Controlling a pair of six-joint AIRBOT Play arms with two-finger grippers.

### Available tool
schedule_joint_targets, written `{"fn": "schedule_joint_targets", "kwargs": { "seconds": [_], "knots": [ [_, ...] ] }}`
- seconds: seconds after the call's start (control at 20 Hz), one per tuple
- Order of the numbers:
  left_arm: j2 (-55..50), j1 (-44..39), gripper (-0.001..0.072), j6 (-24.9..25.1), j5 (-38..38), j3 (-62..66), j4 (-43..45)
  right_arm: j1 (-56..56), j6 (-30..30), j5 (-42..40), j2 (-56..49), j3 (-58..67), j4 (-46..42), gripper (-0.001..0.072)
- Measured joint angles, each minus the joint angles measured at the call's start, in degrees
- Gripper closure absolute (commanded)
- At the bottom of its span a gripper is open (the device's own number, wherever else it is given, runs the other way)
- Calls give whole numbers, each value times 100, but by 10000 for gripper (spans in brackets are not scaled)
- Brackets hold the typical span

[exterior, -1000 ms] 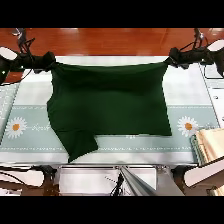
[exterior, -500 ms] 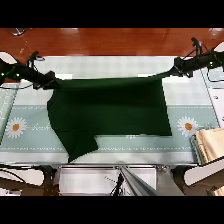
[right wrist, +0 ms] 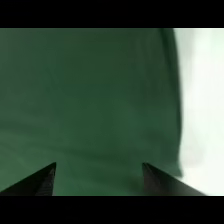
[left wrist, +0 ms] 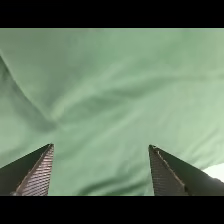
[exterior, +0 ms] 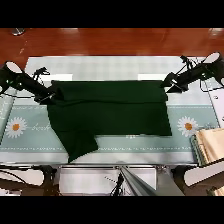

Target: Fold the shirts.

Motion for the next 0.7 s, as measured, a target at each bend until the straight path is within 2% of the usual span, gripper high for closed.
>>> {"fn": "schedule_joint_targets", "kwargs": {
  "seconds": [0.2,0.4,0.5,0.7],
  "knots": [
    [732,173,4,76,-122,-435,76,-422,-28,20,1043,-492,-199,91],
    [1768,739,4,55,-4,-1836,439,-807,-142,-588,2669,-2361,-304,91],
    [2251,1191,4,57,164,-2590,448,-892,-214,-1023,3530,-3515,-155,92],
    [2900,2022,4,328,501,-3742,-273,-951,-470,-1517,4625,-5093,656,92]
  ]
}}
